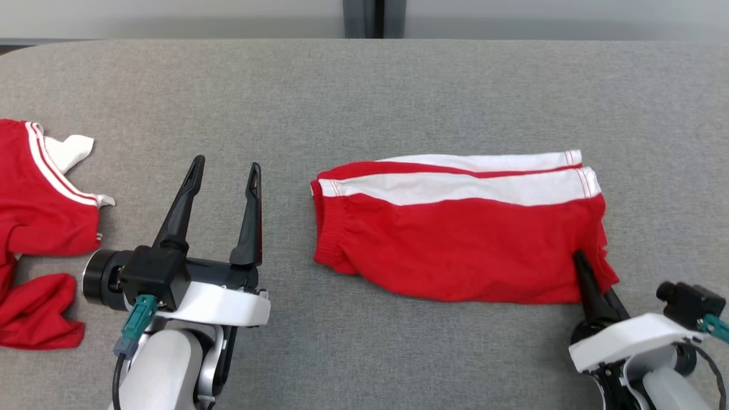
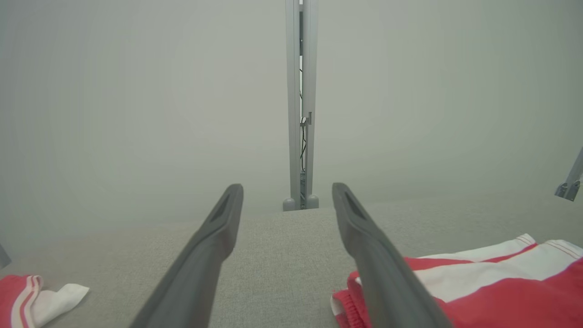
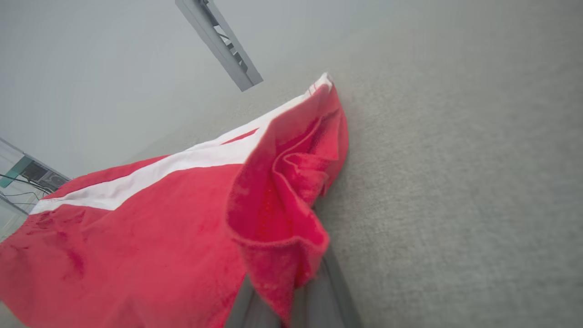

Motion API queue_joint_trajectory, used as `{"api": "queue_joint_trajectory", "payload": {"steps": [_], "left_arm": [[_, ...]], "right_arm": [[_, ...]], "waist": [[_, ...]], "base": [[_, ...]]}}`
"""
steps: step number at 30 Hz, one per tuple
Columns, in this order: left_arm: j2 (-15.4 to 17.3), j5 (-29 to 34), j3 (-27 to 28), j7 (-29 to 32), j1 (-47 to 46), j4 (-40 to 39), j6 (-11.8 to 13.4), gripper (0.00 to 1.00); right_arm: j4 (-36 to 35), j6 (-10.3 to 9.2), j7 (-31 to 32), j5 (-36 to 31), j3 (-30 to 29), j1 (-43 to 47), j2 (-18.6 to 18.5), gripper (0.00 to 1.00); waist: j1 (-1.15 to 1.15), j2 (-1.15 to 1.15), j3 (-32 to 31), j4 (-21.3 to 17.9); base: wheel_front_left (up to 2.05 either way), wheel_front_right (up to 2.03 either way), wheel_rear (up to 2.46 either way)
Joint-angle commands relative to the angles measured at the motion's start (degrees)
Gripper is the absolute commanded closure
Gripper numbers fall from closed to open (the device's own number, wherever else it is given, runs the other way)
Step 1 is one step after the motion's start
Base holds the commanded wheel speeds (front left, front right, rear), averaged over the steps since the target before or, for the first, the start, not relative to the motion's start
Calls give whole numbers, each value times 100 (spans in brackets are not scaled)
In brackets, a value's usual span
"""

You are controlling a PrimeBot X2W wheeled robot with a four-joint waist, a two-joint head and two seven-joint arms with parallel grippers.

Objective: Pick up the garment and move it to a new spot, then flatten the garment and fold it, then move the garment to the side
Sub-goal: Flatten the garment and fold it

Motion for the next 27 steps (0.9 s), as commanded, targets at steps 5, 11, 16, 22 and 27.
{"api": "queue_joint_trajectory", "payload": {"steps": [5, 11, 16, 22, 27], "left_arm": [[64, -45, 27, 82, 167, -120, 86, 0], [97, -51, -24, 176, 181, -210, 92, 0], [95, -70, -54, 192, 157, -229, 87, 0], [53, -113, -98, 161, 96, -200, 72, 0], [1, -131, -147, 131, 55, -176, 86, 0]], "right_arm": [[-162, 12, -14, -223, -411, 380, 160, 100], [-186, 12, -13, -406, -620, 427, 240, 100], [-350, 12, -14, -638, -566, 211, 274, 100], [-859, 12, 34, -1006, 185, -213, 387, 100], [-1156, 12, 231, -1037, 1023, -536, 519, 100]], "waist": [[0, 0, -84, -133], [0, 0, -121, -161], [0, 0, -137, -122], [0, 0, -123, -26], [0, 0, -112, 132]], "base": [[0, 0, 0], [0, 0, 0], [0, 0, 0], [0, 0, 0], [0, 0, 0]]}}
